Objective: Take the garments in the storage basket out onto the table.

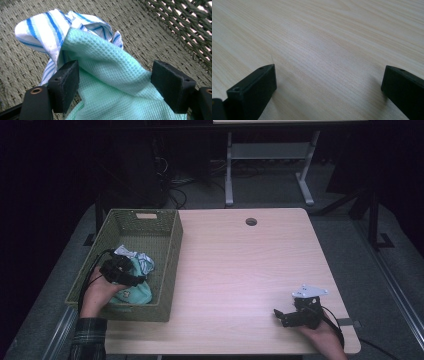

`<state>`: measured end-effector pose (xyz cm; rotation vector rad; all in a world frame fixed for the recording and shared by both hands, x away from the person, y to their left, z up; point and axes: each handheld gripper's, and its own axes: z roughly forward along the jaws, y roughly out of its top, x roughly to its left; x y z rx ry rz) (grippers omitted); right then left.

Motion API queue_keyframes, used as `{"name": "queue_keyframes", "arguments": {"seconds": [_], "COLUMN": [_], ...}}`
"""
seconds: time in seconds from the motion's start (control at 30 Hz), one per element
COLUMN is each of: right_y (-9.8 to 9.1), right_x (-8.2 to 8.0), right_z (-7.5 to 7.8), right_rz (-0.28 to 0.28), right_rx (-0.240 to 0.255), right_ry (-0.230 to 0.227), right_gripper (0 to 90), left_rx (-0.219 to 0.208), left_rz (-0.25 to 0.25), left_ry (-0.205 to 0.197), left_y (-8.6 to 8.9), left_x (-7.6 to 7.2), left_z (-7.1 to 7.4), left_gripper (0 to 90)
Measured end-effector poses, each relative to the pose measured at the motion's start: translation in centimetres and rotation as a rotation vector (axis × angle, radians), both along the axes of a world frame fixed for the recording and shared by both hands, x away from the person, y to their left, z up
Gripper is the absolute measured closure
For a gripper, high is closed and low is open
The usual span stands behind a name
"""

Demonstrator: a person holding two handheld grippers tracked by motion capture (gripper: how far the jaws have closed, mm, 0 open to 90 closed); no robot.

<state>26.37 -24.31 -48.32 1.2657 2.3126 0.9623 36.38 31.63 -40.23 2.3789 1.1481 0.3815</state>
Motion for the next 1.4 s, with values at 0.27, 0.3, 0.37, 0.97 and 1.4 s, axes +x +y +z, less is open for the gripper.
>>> {"name": "queue_keyframes", "arguments": {"seconds": [0.27,0.3,0.37,0.97,1.4], "right_y": [0.0,0.0,0.0,0.0,0.0], "right_x": [0.0,0.0,0.0,0.0,0.0], "right_z": [0.0,0.0,0.0,0.0,0.0], "right_rz": [0.000,0.000,0.000,0.000,0.000], "right_rx": [0.000,0.000,0.000,0.000,-0.001], "right_ry": [0.000,0.000,0.000,-0.001,0.000], "right_gripper": [0.0,0.0,0.0,0.0,0.0], "left_rx": [0.005,0.000,-0.006,-0.053,-0.180], "left_rz": [-0.004,-0.005,-0.006,0.008,0.021], "left_ry": [0.039,0.044,0.054,0.020,-0.180], "left_y": [-0.3,-0.2,-0.2,0.1,0.2], "left_x": [0.3,0.4,0.4,0.0,-1.5], "left_z": [-0.6,-0.6,-0.6,0.7,4.8], "left_gripper": [29.8,32.0,39.6,82.8,84.3]}}
